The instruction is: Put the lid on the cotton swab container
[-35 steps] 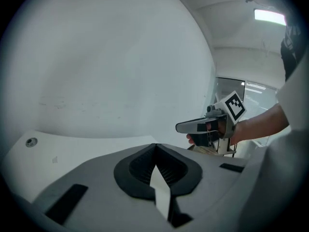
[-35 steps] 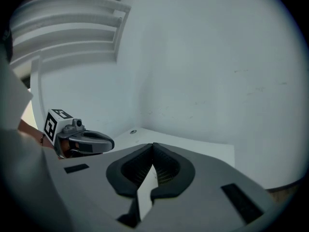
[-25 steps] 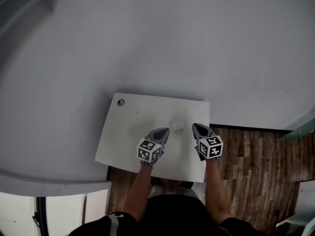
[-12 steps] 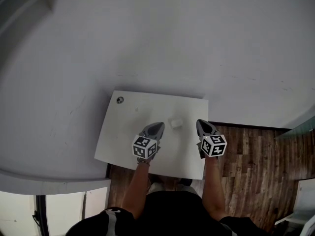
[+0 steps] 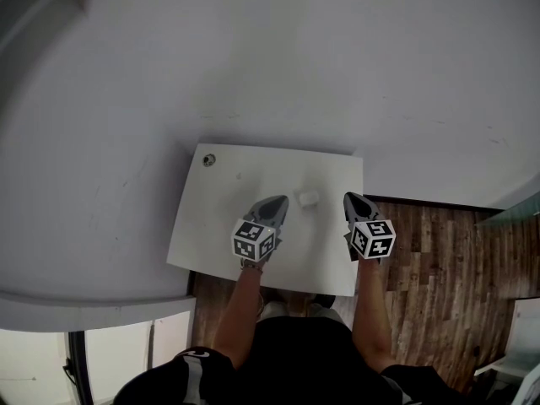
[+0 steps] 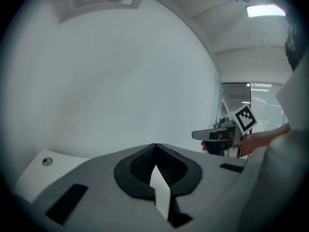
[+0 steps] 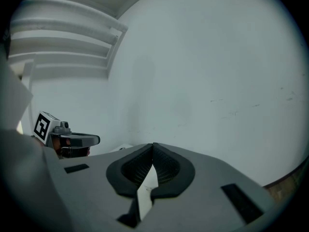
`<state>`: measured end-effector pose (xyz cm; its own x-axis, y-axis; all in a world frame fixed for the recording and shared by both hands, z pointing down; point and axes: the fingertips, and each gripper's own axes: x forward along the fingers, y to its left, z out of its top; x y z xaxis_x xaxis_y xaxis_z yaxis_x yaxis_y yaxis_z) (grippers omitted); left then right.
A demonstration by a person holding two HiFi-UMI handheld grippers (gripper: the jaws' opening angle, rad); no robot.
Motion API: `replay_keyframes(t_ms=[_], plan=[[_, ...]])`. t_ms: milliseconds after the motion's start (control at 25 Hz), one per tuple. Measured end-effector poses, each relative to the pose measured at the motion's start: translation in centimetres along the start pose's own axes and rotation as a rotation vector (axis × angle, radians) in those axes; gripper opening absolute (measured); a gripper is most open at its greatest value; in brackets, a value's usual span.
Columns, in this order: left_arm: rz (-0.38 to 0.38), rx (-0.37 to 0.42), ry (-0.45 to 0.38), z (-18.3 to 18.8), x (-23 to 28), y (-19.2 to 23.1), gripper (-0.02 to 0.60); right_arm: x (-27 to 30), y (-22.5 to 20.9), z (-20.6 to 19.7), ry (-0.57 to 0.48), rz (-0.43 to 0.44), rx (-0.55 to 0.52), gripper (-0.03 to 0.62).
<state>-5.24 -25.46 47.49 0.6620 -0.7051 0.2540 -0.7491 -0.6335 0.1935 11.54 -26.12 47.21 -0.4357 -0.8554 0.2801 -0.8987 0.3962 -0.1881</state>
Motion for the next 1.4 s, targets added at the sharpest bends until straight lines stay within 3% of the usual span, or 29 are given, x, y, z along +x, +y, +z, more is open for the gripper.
replay_keyframes(t_ms=[1400], plan=[[-0.022,0.023,0.023,0.0,-1.8,-1.4,0.025,-1.6,2.2,0.2,0.022,0.004,-0.036,0.012]])
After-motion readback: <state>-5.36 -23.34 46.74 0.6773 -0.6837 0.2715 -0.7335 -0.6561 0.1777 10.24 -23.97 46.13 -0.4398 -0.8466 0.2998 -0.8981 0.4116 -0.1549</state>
